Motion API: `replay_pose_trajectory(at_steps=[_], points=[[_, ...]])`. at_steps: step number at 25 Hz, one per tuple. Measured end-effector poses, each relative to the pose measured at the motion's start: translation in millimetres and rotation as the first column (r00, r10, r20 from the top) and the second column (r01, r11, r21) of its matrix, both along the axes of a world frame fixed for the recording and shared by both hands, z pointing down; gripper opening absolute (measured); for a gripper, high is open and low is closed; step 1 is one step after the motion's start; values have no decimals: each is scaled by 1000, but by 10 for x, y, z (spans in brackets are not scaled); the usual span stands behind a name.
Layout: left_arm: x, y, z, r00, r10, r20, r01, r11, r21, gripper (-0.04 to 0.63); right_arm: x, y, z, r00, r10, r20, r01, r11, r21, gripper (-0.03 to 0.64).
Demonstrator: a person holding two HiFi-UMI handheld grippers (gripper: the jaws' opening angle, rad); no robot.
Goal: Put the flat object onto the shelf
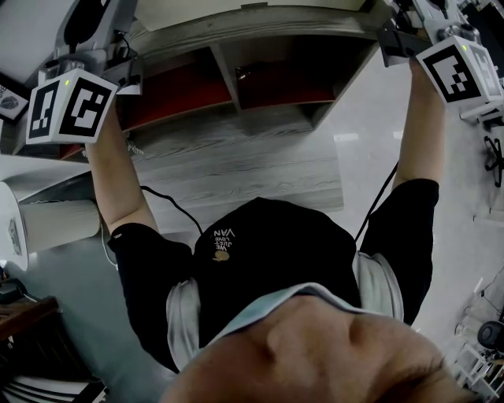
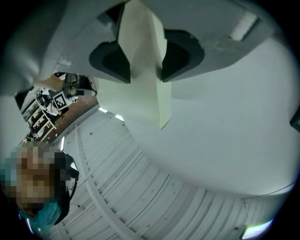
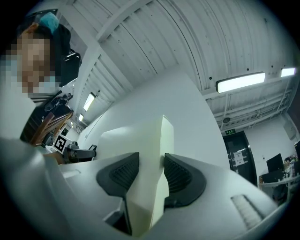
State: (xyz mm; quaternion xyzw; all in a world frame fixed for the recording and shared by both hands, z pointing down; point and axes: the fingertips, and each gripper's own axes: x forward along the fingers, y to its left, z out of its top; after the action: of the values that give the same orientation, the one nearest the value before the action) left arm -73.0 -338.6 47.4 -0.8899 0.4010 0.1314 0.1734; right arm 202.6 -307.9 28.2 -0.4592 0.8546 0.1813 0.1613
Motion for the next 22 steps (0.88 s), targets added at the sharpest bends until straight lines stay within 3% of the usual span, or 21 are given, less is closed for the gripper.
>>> replay_pose_trajectory(at_steps=[13,17,22], points=[[36,-18,23,1000,7,-11,-7,1000,17,221,62,-43,10,999,29,21,-28,999,-17,173],[27,-21,31,1000,12,-15,-12,1000,7,246,76,-52,21,999,18,37,-17,1000,-23,229],[14,-17,31,1000,17,-23,-17,1000,-2,261,110,-105,97,999,18,50,-16,999,-48,231]])
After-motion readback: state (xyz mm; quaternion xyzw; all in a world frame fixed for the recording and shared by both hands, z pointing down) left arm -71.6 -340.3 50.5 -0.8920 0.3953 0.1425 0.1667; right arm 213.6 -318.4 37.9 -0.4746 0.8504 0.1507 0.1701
